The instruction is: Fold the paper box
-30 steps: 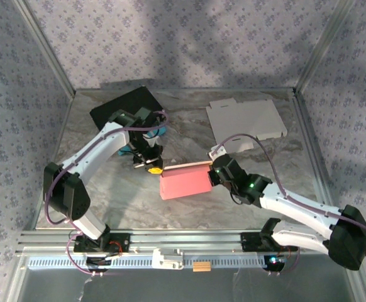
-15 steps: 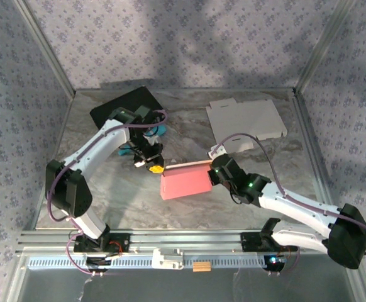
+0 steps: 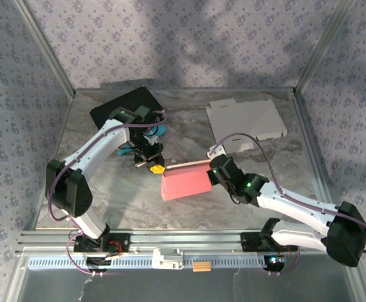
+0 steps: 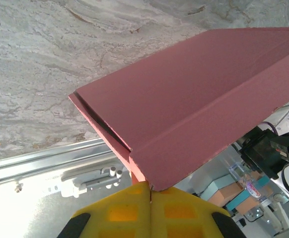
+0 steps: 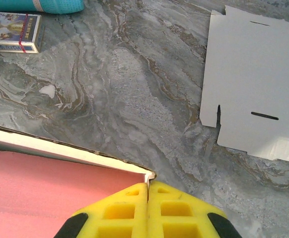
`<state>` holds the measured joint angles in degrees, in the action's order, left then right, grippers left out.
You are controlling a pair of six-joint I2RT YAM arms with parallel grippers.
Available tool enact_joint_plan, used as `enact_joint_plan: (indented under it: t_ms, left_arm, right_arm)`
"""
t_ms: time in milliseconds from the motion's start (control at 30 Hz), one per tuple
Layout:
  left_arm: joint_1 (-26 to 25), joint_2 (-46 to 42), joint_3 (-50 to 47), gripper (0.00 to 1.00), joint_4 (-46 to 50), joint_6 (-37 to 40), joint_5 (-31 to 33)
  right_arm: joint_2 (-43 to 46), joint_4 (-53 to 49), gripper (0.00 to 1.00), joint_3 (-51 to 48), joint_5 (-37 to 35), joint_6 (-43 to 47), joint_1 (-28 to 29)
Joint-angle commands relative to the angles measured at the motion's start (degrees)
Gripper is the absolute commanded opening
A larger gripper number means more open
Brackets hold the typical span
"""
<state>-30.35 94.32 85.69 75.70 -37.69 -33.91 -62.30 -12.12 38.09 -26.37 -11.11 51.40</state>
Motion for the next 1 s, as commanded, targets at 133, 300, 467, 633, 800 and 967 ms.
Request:
enact_joint_plan:
  t_ms: [133, 300, 467, 633, 800, 967]
  left_arm:
    - [-0.2, 1.6, 2.1, 0.00, -2.6, -2.7, -5.4]
    - [-0.1, 1.7, 2.0, 0.00, -3.0, -3.2, -5.4]
    - [-0.1, 2.2, 2.0, 0.00, -3.2, -3.1, -5.8]
    - [0.2, 3.3, 3.9, 0.00, -1.2, -1.2, -4.7]
    - [0.2, 3.8, 5.1, 0.00, -2.7, 0.4, -3.5]
    - [0.4, 4.6, 5.3, 0.00, -3.1, 1.5, -3.4]
  right_arm:
    - [-1.8, 0.9, 0.00, 2.3, 2.0, 1.5, 1.7]
    - [-2.0, 1.2, 0.00, 2.6, 1.9, 1.8, 1.7]
    - [-1.9, 1.3, 0.00, 2.2, 1.3, 1.6, 1.8]
    - [-0.7, 2.7, 0.00, 1.2, 2.0, 3.5, 0.8]
    - [0.4, 4.2, 0.00, 2.1, 3.6, 5.1, -0.7]
    - [0.3, 4.7, 0.00, 2.5, 3.5, 4.8, -0.8]
